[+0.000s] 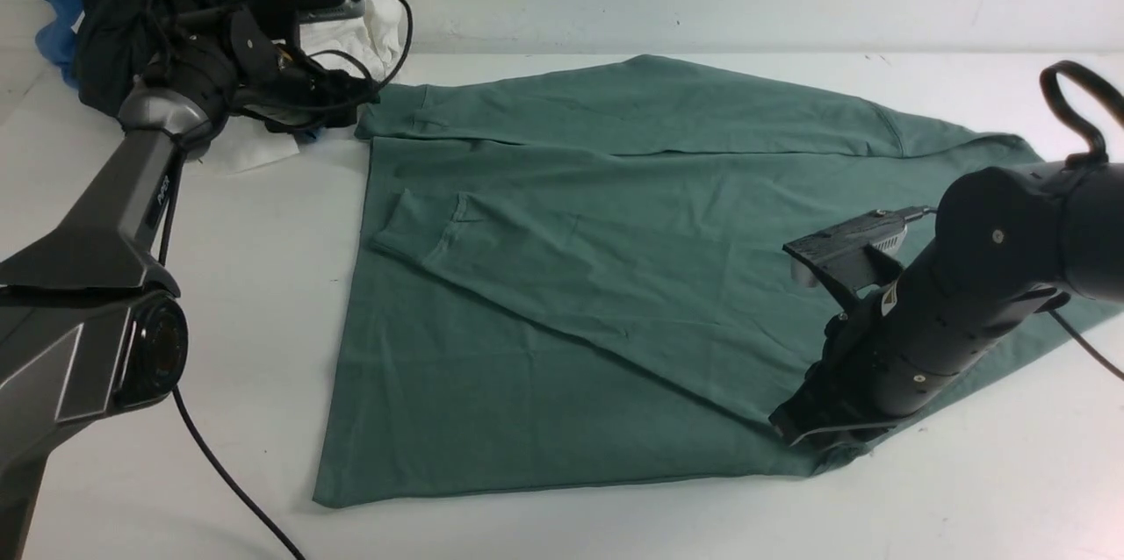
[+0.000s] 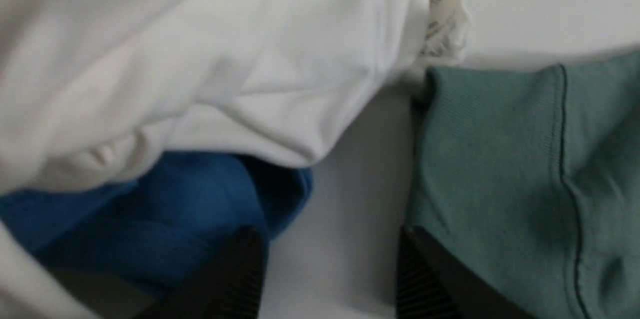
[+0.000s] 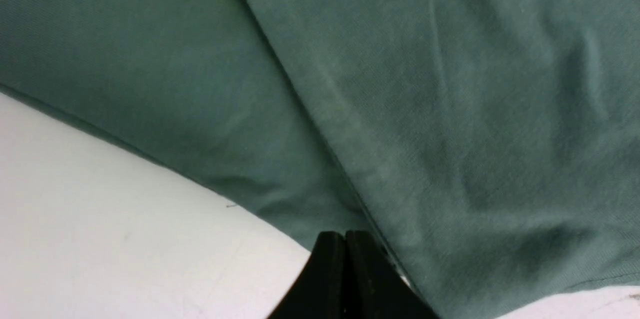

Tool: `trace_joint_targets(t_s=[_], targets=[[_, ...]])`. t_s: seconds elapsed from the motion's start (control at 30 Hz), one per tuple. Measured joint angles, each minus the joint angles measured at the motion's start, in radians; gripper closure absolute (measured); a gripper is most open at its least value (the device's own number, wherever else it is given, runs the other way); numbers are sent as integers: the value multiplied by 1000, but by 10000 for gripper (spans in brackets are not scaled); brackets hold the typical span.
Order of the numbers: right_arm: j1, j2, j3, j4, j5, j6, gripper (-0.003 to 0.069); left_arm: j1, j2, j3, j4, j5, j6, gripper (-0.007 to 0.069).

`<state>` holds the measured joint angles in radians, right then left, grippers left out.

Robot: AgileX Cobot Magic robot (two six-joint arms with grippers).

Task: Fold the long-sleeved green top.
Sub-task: Use the left arm to clamp the cuff farthest from it

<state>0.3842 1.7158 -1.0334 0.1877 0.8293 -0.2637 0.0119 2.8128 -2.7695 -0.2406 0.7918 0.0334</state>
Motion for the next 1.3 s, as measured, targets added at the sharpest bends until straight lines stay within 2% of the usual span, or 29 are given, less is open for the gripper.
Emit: trace_joint_targets(t_s=[0.07, 0.13, 0.2, 0.3, 0.37, 0.4, 0.47, 0.57, 1.03, 1.3], targets=[[0, 0, 0, 0, -1, 0, 673, 4, 4, 0, -38, -11, 18, 205], [0, 0, 0, 1, -4, 0, 673, 4, 7, 0, -71, -11, 41, 208], [0, 0, 0, 6, -21, 0, 673, -6, 23, 0, -148, -14, 108, 261], [0, 0, 0, 12, -29, 0, 673, -21, 43, 0, -185, -45, 169, 347], [0, 0, 0, 15, -27, 0, 673, -32, 50, -1, -185, -64, 179, 419], [0, 0, 0, 15, -27, 0, 673, -32, 51, -1, -185, -65, 179, 419], [0, 0, 0, 16, -17, 0, 673, -34, 51, -1, -182, -70, 179, 517], [0, 0, 0, 17, -7, 0, 673, -34, 51, -1, -182, -74, 179, 592], [0, 0, 0, 19, -19, -1, 673, -37, -54, -1, -156, -64, 179, 601], [0, 0, 0, 19, -32, -1, 673, -38, -36, -1, -147, -44, 179, 599]])
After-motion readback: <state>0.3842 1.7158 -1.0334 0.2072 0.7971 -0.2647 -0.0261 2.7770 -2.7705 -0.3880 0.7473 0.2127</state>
